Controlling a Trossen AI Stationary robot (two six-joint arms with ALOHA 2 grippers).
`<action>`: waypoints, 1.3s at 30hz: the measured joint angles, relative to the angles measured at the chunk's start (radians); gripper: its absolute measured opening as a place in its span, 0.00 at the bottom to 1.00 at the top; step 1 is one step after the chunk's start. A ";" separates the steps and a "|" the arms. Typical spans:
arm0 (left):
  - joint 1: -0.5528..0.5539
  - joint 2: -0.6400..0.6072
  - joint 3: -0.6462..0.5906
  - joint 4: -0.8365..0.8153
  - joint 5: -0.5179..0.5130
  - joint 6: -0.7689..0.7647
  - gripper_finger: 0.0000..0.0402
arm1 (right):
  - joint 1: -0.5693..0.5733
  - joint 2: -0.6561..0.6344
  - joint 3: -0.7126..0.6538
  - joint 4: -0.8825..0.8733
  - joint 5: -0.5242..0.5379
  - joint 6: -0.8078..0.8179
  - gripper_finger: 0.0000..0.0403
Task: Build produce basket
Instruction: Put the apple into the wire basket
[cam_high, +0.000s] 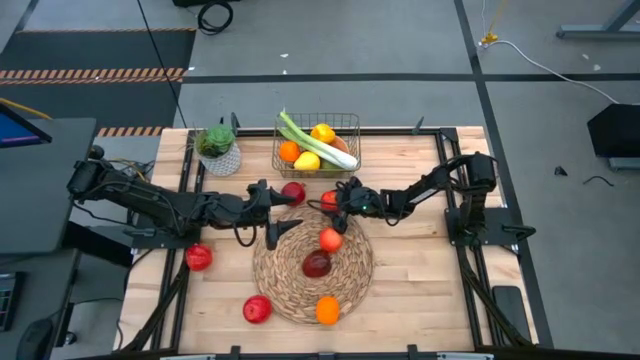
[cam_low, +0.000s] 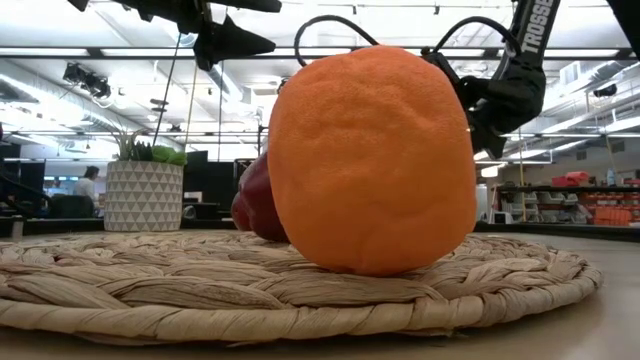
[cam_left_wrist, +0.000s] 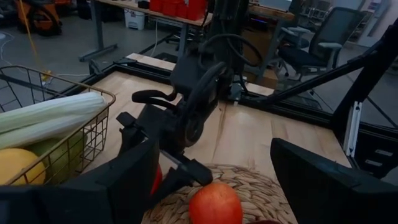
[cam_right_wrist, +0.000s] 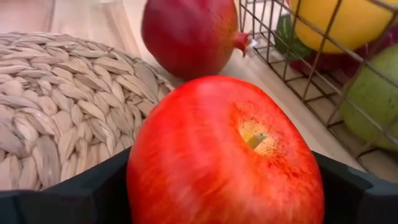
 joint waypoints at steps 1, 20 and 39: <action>0.000 0.000 0.000 0.000 0.000 0.000 0.78 | 0.000 0.000 0.000 0.002 -0.006 -0.013 0.87; 0.000 0.000 0.000 -0.001 0.000 0.000 0.78 | 0.059 -0.184 0.000 0.020 -0.013 -0.073 0.88; 0.005 0.000 0.000 -0.008 0.000 -0.019 0.78 | -0.176 -0.467 0.068 0.034 -0.015 -0.311 0.88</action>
